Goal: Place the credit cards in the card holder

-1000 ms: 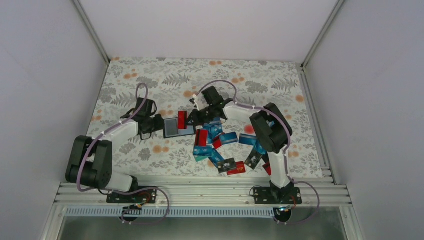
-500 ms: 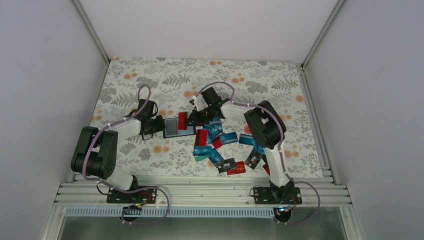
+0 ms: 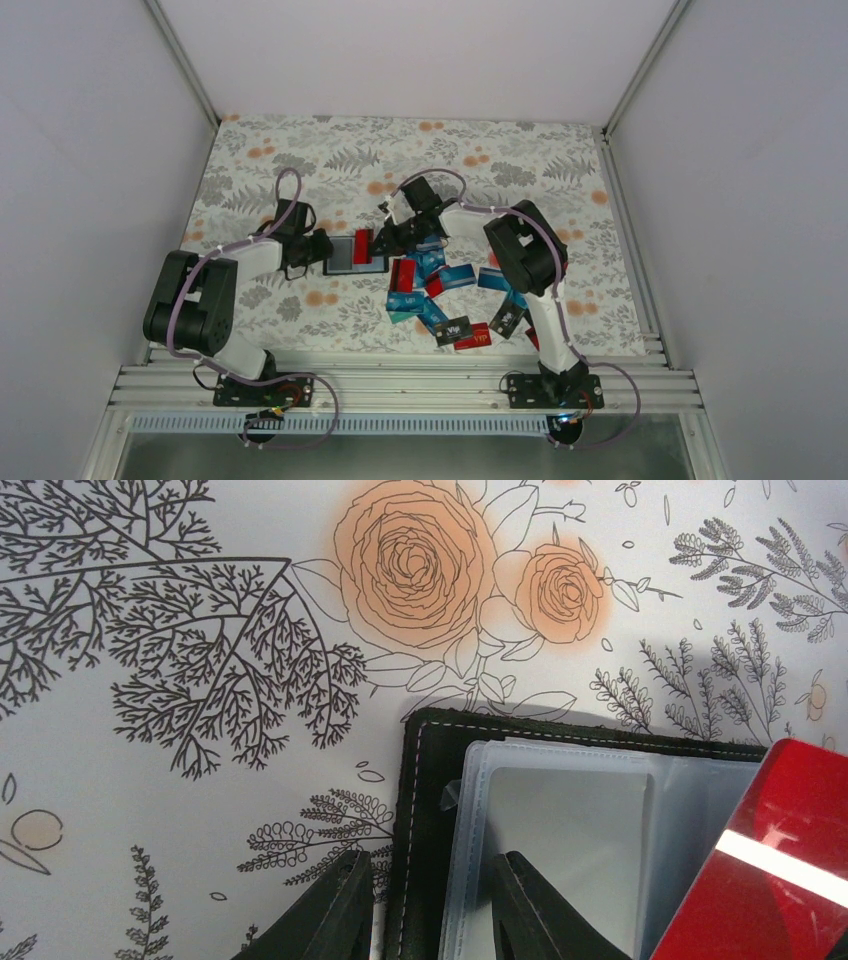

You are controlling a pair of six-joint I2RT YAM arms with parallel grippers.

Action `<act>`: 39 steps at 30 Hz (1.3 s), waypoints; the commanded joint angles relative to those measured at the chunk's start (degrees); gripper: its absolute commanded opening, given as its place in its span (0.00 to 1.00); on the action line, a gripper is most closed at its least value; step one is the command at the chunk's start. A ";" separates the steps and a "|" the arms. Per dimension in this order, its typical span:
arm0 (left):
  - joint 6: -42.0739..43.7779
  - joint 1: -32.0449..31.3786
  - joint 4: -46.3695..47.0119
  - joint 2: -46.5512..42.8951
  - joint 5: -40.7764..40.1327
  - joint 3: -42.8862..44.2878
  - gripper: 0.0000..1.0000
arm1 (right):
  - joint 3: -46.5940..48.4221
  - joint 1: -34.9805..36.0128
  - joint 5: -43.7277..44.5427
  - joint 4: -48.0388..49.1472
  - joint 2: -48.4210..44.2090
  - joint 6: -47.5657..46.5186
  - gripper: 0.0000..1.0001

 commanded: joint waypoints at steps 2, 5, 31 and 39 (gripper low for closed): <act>-1.19 0.29 -1.49 2.30 1.05 -2.55 0.31 | 0.72 -0.33 -2.76 0.75 1.35 4.97 0.04; -1.32 0.26 -1.21 2.39 1.25 -2.90 0.31 | 0.39 -0.38 -3.34 1.43 1.54 6.99 0.04; -2.56 0.26 0.53 2.54 3.07 -4.72 0.31 | -2.18 0.13 -5.19 6.26 4.44 15.61 0.04; -3.04 0.25 1.12 2.50 3.70 -5.51 0.30 | -1.61 0.49 -7.63 6.93 4.72 17.02 0.04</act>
